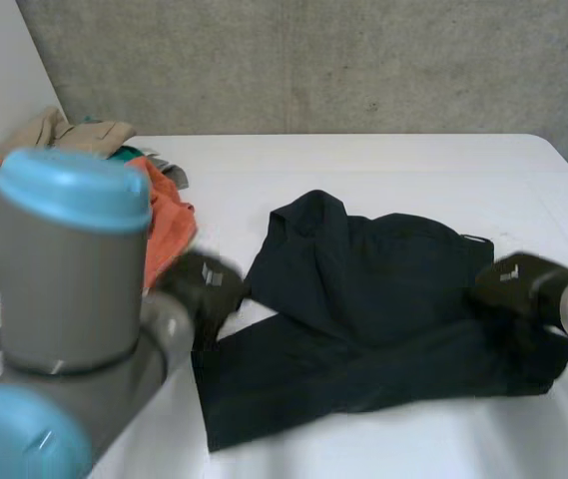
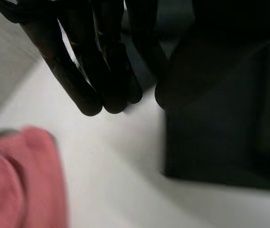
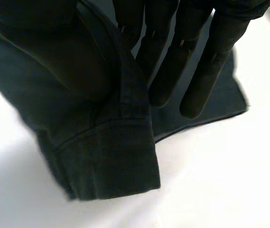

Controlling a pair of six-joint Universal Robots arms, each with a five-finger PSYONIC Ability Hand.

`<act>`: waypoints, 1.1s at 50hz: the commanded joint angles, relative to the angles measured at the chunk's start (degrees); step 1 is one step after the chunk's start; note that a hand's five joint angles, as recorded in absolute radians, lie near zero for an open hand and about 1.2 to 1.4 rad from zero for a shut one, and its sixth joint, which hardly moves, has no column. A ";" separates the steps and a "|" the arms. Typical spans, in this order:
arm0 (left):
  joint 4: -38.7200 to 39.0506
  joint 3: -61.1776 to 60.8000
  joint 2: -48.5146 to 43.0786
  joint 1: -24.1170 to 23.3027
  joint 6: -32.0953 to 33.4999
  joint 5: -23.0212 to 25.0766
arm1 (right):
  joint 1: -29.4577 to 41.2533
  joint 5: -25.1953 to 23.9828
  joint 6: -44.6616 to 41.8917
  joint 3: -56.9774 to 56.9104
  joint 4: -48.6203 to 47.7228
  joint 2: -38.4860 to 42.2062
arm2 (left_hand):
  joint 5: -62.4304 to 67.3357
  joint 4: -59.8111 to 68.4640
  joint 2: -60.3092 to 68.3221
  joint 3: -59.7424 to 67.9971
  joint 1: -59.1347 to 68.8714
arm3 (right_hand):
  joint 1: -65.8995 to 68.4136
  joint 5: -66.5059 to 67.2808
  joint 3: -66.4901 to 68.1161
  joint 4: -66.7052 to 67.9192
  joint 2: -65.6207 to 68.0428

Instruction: Fold the laundry.

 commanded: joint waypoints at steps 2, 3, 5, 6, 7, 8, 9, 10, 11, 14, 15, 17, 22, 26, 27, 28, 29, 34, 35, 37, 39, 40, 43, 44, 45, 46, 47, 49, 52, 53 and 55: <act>-2.14 10.77 -5.99 -0.93 -1.62 0.18 | 2.51 2.02 7.94 -2.02 -2.68 1.87 | -26.79 -27.02 -26.81 -26.43 -23.71 | 15.53 11.31 11.30 11.45 13.16; -3.37 10.77 -5.81 -1.28 -1.97 0.10 | 2.69 2.02 7.94 -1.67 -2.68 1.79 | -30.16 -30.40 -30.19 -29.80 -27.08 | 15.53 11.31 11.30 11.45 13.16; -6.10 10.25 -5.28 -1.72 -3.64 -0.61 | 2.69 1.93 7.76 -0.62 -3.03 1.17 | -39.59 -39.82 -39.61 -39.23 -36.51 | 15.53 11.31 11.30 11.45 13.16; -6.63 9.90 -5.11 -1.72 -4.51 -0.87 | 2.69 1.93 7.59 -0.26 -3.21 0.91 | -41.11 -41.35 -41.14 -40.76 -38.04 | 15.53 11.31 11.30 11.45 13.16; -7.42 8.76 -4.58 -1.81 -6.44 -1.22 | 2.60 1.67 7.41 0.26 -3.56 0.38 | -42.30 -42.53 -42.32 -41.94 -39.22 | 15.53 11.31 11.30 11.45 13.16; -7.86 7.97 -4.23 -1.81 -7.59 -1.31 | 2.52 1.50 7.32 0.53 -3.82 -0.06 | -42.47 -42.71 -42.50 -42.11 -39.40 | 15.53 11.31 11.30 11.45 13.16; -8.04 7.18 -3.71 -1.90 -8.73 -1.31 | 2.43 1.23 7.24 0.79 -4.00 -0.32 | -42.48 -42.71 -42.50 -42.12 -39.40 | 15.53 11.31 11.30 11.45 13.16; -8.30 6.39 -3.26 -1.90 -9.79 -1.31 | 2.34 1.06 7.15 1.14 -4.26 -0.67 | -42.48 -42.71 -42.50 -42.12 -39.40 | 15.53 11.31 11.30 11.45 13.16; -8.91 4.81 -2.65 -2.07 -11.97 -1.05 | 2.17 0.53 6.97 1.58 -4.70 -1.37 | -42.31 -42.54 -42.33 -41.95 -39.23 | 15.53 11.31 11.30 11.45 13.16; -9.45 2.43 -2.21 -2.51 -14.18 -0.43 | 1.81 -0.26 6.88 2.20 -5.05 -2.34 | -42.31 -42.54 -42.33 -41.95 -39.23 | 15.53 11.31 11.30 11.45 13.16; -9.45 1.03 -2.29 -2.69 -15.23 0.09 | 1.55 -0.70 7.06 2.46 -4.97 -3.04 | -42.31 -42.54 -42.33 -41.95 -39.23 | 15.53 11.31 11.30 11.45 13.16; -9.01 -0.03 -2.47 -2.86 -15.77 0.53 | 1.29 -1.40 7.23 2.90 -4.79 -3.75 | -42.31 -42.54 -42.33 -41.95 -39.23 | 15.53 11.31 11.30 11.45 13.16; -3.13 -1.62 -4.31 -2.95 -15.51 1.50 | 0.50 -4.21 7.15 4.74 -4.88 -6.47 | -42.31 -42.54 -42.33 -41.95 -39.23 | 15.53 11.31 11.30 11.45 13.16; 1.36 -1.44 -6.86 -3.48 -14.89 1.94 | -0.47 -7.55 6.97 6.50 -4.79 -9.37 | -42.14 -42.37 -42.16 -41.78 -39.06 | 15.53 11.31 11.30 11.45 13.16; 2.67 -1.09 -7.91 -3.57 -14.63 1.94 | -1.17 -8.86 6.97 7.29 -4.70 -10.51 | -42.14 -42.37 -42.16 -41.78 -39.06 | 15.53 11.31 11.30 11.45 13.16; 3.20 -0.83 -8.35 -3.66 -14.63 1.85 | -1.61 -9.49 6.97 7.65 -4.70 -11.22 | -42.14 -42.37 -42.16 -41.78 -39.06 | 15.53 11.31 11.30 11.45 13.16; 3.64 -0.57 -8.71 -3.74 -14.54 1.94 | -2.05 -10.10 6.97 8.00 -4.70 -11.74 | -42.14 -42.37 -42.16 -41.78 -39.06 | 15.53 11.31 11.30 11.45 13.16; 4.88 1.45 -11.17 -4.62 -14.28 2.38 | -4.51 -13.62 6.97 9.49 -4.88 -14.56 | -42.14 -42.37 -42.16 -41.78 -39.06 | 15.53 11.31 11.30 11.45 13.16; 4.79 2.42 -12.13 -4.88 -13.93 2.29 | -5.39 -14.49 7.15 9.76 -4.79 -15.26 | -41.97 -42.21 -42.00 -41.61 -38.89 | 15.53 11.31 11.30 11.45 13.16; 4.70 3.21 -13.01 -5.06 -13.58 2.12 | -6.09 -15.38 7.32 9.93 -4.88 -15.79 | -41.47 -41.71 -41.49 -41.11 -38.39 | 15.53 11.31 11.30 11.45 13.16; 4.44 4.26 -14.24 -5.32 -12.96 1.94 | -7.06 -16.34 7.58 9.94 -4.97 -16.14 | -38.63 -38.87 -38.66 -38.27 -35.55 | 15.53 11.31 11.30 11.45 13.16; 4.44 4.62 -14.68 -5.41 -12.87 1.85 | -7.33 -16.52 7.67 9.85 -4.97 -16.14 | -36.61 -36.84 -36.63 -36.25 -33.53 | 15.53 11.31 11.30 11.45 13.16; 3.83 6.02 -15.65 -5.59 -12.26 1.85 | -8.38 -17.05 8.37 9.50 -5.14 -15.97 | -6.51 -6.75 -6.54 -6.15 -3.44 | 15.53 11.31 11.30 11.45 13.16; 3.65 6.38 -15.74 -5.59 -12.17 1.77 | -8.56 -17.05 8.55 9.32 -5.14 -15.97 | 3.01 2.78 2.99 3.37 6.09 | 15.53 11.31 11.30 11.45 13.16; 3.39 6.64 -15.65 -5.59 -12.08 1.59 | -8.65 -16.96 8.73 9.23 -5.23 -15.80 | 11.58 11.35 11.56 11.94 14.66 | 15.53 11.31 11.30 11.45 13.16; 3.38 7.34 -15.39 -5.50 -12.17 1.07 | -8.73 -16.88 8.90 9.06 -5.58 -15.01 | 11.67 11.43 11.64 12.03 14.75 | 15.53 11.31 11.30 11.45 13.16; 3.38 7.69 -15.04 -5.33 -12.26 0.71 | -8.73 -16.79 8.91 8.97 -5.76 -14.48 | 11.67 11.43 11.64 12.03 14.75 | 15.53 11.31 11.30 11.45 13.16; 3.65 8.40 -14.25 -5.15 -12.08 -0.08 | -8.65 -16.53 8.91 8.70 -6.46 -13.16 | 11.67 11.43 11.64 12.03 14.75 | 15.53 11.31 11.30 11.45 13.16; 5.40 10.50 -12.84 -4.54 -11.56 -1.40 | -8.21 -15.21 8.47 7.30 -7.69 -9.21 | 11.67 11.43 11.64 12.03 14.75 | 15.53 11.31 11.30 11.45 13.16; 6.10 11.29 -12.75 -4.36 -11.21 -1.49 | -8.21 -14.77 8.38 6.69 -7.86 -8.07 | 11.67 11.43 11.64 12.03 14.75 | 15.53 11.31 11.30 11.45 13.16; 8.74 13.93 -12.93 -3.75 -9.01 -1.14 | -7.51 -13.01 8.11 4.23 -8.48 -4.21 | 11.67 11.43 11.64 12.03 14.75 | 15.53 11.31 11.30 11.45 13.16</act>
